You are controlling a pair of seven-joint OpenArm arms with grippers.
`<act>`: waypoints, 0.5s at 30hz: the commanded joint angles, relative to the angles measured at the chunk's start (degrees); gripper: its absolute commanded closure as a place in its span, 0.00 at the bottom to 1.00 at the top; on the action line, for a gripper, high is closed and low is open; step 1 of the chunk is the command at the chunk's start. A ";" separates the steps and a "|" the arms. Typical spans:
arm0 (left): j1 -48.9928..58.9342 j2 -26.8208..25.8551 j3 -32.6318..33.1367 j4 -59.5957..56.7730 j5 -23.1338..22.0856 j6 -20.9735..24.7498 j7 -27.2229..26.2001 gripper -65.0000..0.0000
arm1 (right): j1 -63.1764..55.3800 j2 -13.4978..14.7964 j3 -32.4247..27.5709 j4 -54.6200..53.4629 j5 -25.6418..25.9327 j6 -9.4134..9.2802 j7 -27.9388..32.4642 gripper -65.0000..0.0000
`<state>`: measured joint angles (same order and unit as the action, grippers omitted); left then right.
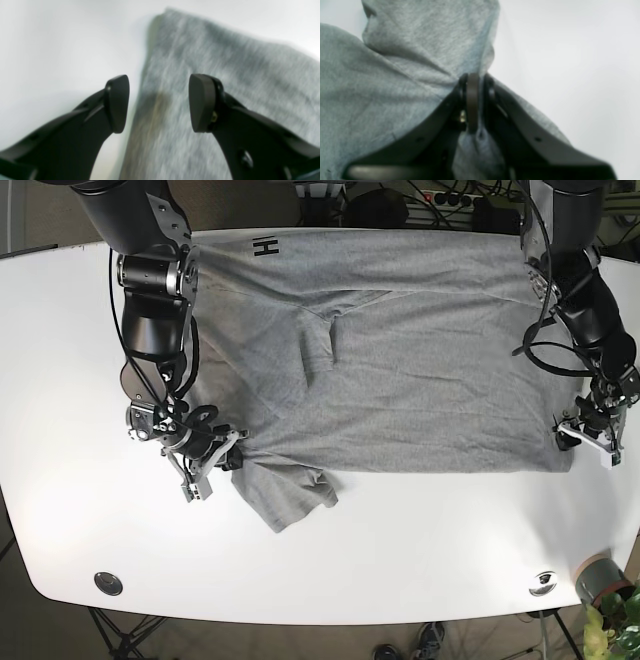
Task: Fold the T-shirt properly
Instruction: 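Move both grippers to the shirt's hem corners and grasp them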
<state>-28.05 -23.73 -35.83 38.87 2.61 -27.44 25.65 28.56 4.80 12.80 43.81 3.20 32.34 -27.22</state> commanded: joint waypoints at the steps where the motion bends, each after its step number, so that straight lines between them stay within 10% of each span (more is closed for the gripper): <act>1: -4.34 -2.08 0.01 -3.58 -0.28 0.14 -3.36 0.45 | 1.20 0.35 0.08 0.72 0.01 -0.12 -0.34 0.95; 15: -11.81 -3.75 10.12 -17.38 -0.28 2.96 -8.99 0.45 | 1.20 0.43 0.26 0.72 0.45 -0.03 -0.43 0.95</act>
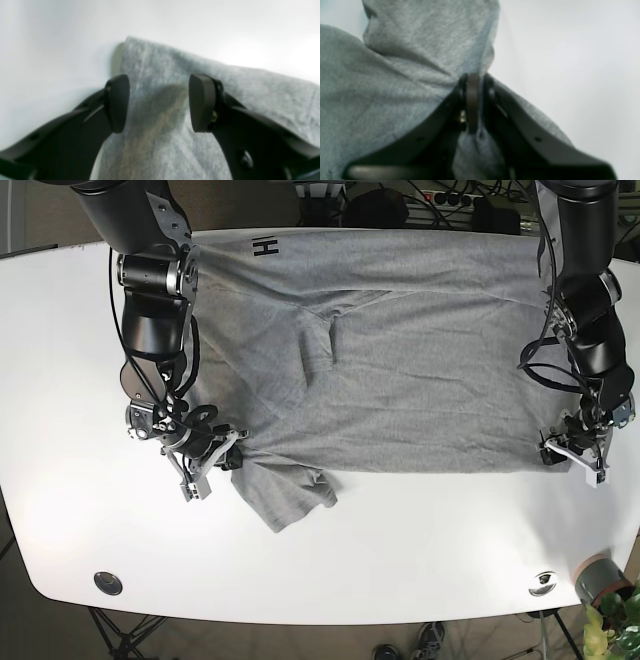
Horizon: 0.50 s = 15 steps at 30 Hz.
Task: Fold the T-shirt properly
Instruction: 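Move both grippers to the shirt's hem corners and grasp them, then pull the gripped hem corners outward with both grippers to smooth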
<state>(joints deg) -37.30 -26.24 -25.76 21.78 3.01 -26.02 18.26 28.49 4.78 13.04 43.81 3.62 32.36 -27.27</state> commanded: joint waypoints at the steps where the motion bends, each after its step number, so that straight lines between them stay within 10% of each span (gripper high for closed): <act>1: -2.66 -1.23 0.04 -0.55 -0.68 3.03 -1.69 0.45 | 1.27 0.46 0.02 0.72 0.03 -0.05 -0.29 0.95; 15: -0.72 -3.43 0.04 -0.90 -0.68 5.93 -1.78 0.45 | 1.18 0.28 0.11 0.72 0.12 0.30 -0.29 0.95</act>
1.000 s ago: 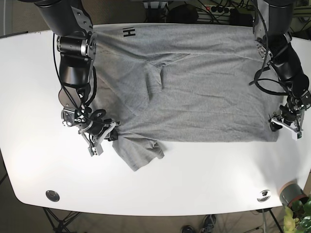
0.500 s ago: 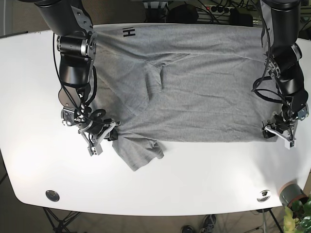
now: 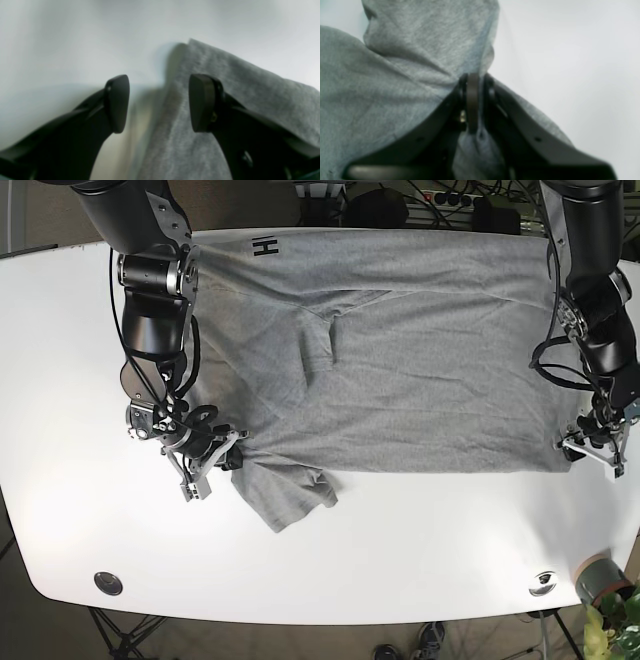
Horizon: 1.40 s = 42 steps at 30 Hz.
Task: Fold the T-shirt properly
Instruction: 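Pull the gripped hem corners outward with both grippers to smooth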
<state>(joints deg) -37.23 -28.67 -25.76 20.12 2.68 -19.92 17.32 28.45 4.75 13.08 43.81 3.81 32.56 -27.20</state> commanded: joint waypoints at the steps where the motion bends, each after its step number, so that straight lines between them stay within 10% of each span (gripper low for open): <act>1: -0.79 -0.83 0.04 0.67 -0.35 -0.25 -0.84 0.45 | 1.22 0.21 0.06 0.72 -0.08 0.10 -0.36 0.95; 10: -0.35 1.63 3.12 0.50 -0.61 -4.39 -0.66 0.49 | 1.22 0.39 0.06 0.80 -0.08 0.19 -0.27 0.95; 19: -0.35 3.65 3.74 2.87 -0.88 -4.56 -5.94 1.00 | 1.75 0.56 2.17 0.89 -0.08 0.19 -0.27 0.96; 26: 6.24 5.24 3.74 15.79 -3.86 -4.65 -7.61 1.00 | 1.31 0.56 3.84 8.01 -0.61 0.10 -1.24 0.96; 42: 17.06 5.24 3.82 39.27 -20.74 -4.65 7.60 1.00 | -2.73 0.56 3.75 27.44 -0.61 0.10 -12.67 0.95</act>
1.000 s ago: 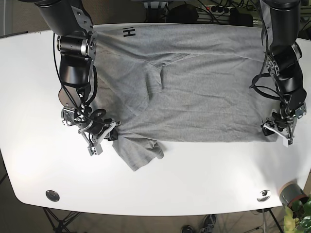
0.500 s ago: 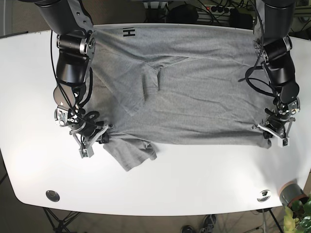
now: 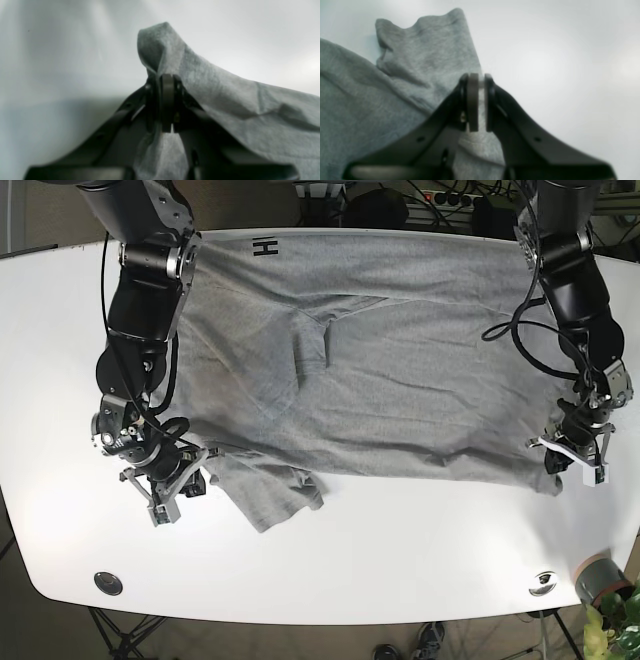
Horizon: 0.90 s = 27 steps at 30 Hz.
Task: Fold the T-shirt properly
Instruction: 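Pull the gripped hem corners outward with both grippers to smooth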
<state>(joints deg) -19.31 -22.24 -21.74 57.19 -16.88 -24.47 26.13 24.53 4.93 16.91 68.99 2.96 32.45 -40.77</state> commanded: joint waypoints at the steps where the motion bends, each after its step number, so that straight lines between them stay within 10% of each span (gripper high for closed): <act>1: -0.60 -1.19 -0.20 2.11 -1.36 -0.10 -1.21 1.00 | 1.27 0.39 -0.07 2.17 0.25 0.04 0.91 0.95; 4: -0.25 -1.19 -0.29 1.93 -1.27 -0.10 -1.21 1.00 | 1.44 0.39 -0.07 0.85 0.25 -0.23 0.99 0.86; 12: 0.45 -1.19 -0.29 2.02 -1.27 -0.10 -1.21 1.00 | 4.70 0.48 -0.07 -11.19 0.16 -0.31 9.52 0.13; 27: 1.42 -1.28 -0.29 2.02 -1.27 -0.10 -1.21 1.00 | 7.16 0.57 -0.16 -25.96 0.16 -0.40 15.50 0.11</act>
<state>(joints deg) -16.97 -22.26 -21.76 58.08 -17.45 -24.45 26.13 29.80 5.34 16.82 44.29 2.13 31.51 -27.11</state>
